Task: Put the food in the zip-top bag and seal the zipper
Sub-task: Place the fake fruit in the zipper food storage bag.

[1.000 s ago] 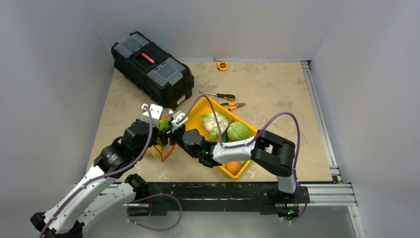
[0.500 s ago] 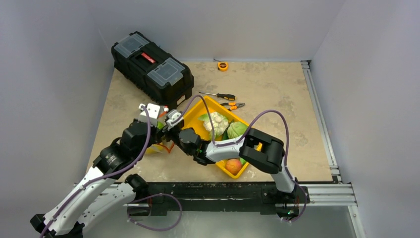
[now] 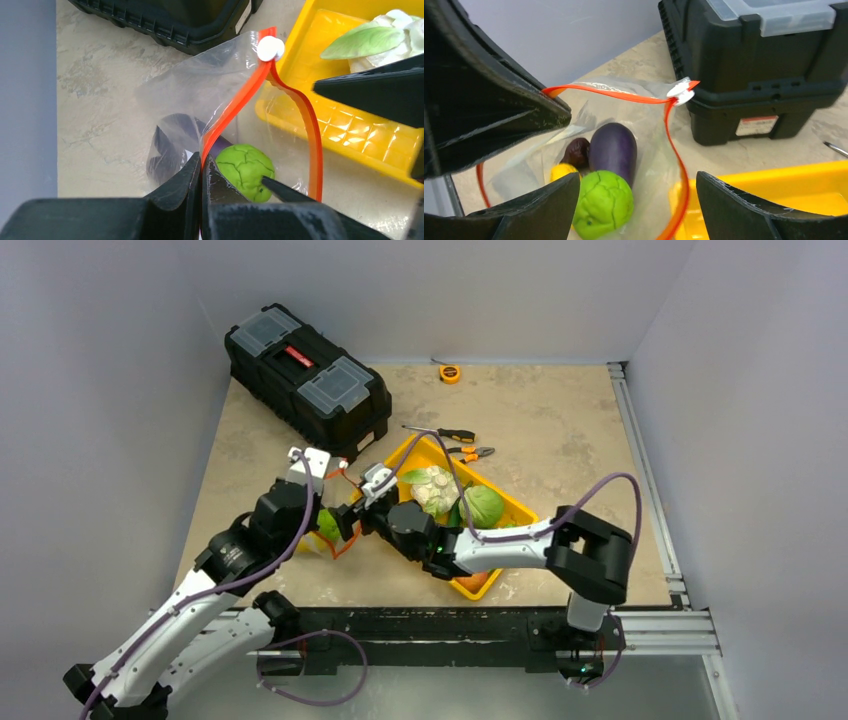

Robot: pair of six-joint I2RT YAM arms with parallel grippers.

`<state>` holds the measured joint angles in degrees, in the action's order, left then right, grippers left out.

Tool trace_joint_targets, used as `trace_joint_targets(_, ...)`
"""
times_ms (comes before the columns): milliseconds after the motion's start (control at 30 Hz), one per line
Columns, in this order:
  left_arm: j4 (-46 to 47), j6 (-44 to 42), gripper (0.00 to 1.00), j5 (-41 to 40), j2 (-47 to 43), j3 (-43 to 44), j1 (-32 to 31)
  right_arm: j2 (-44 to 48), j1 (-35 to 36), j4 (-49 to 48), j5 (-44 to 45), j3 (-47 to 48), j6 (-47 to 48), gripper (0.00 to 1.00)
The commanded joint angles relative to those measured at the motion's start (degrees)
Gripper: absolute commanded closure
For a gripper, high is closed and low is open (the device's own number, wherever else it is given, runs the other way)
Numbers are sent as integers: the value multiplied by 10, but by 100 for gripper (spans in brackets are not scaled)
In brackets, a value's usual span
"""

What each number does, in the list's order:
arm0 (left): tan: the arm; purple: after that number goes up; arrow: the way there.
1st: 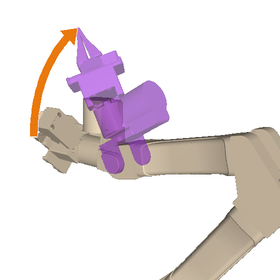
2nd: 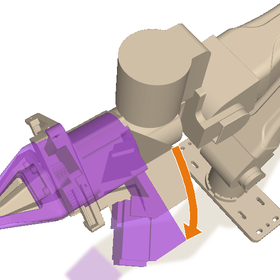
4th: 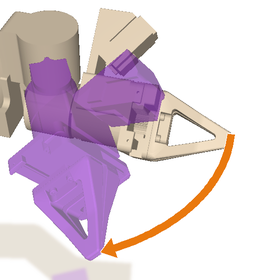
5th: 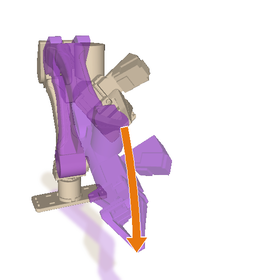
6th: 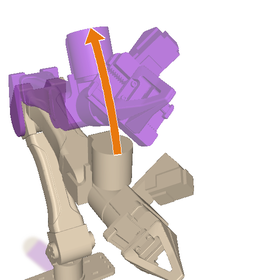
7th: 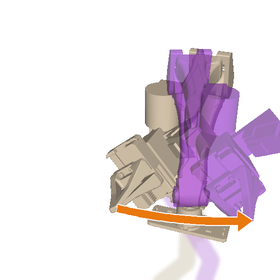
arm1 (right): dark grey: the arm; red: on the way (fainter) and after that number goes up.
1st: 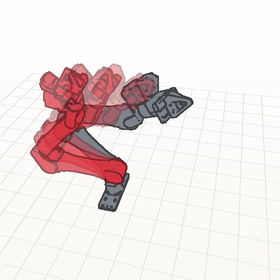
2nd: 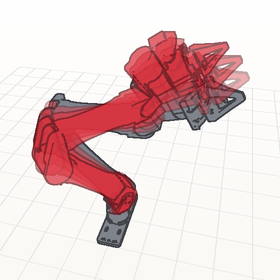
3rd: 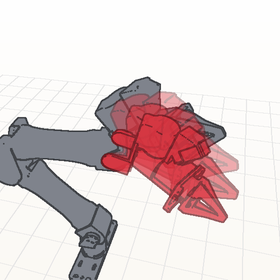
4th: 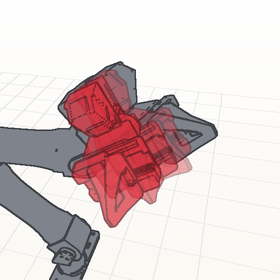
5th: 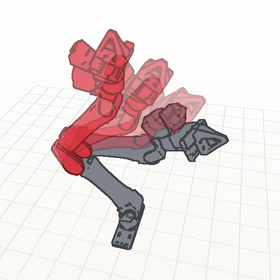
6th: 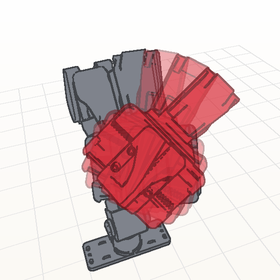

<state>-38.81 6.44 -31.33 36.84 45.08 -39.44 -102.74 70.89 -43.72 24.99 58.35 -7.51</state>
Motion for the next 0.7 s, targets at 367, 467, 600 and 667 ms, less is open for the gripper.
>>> trace_joint_targets(367,-16,9,100,15,11,28,-1,244,-11,326,145,-142,-183,17)
trace_joint_targets(467,-17,12,100,21,5,27,-1,256,-52,490,142,-118,-305,17)
trace_joint_targets(600,-18,14,100,28,-1,28,-1,268,-100,666,114,-100,-412,17)
trace_joint_targets(667,-18,15,100,29,-3,28,-2,281,-122,722,90,-102,-449,17)
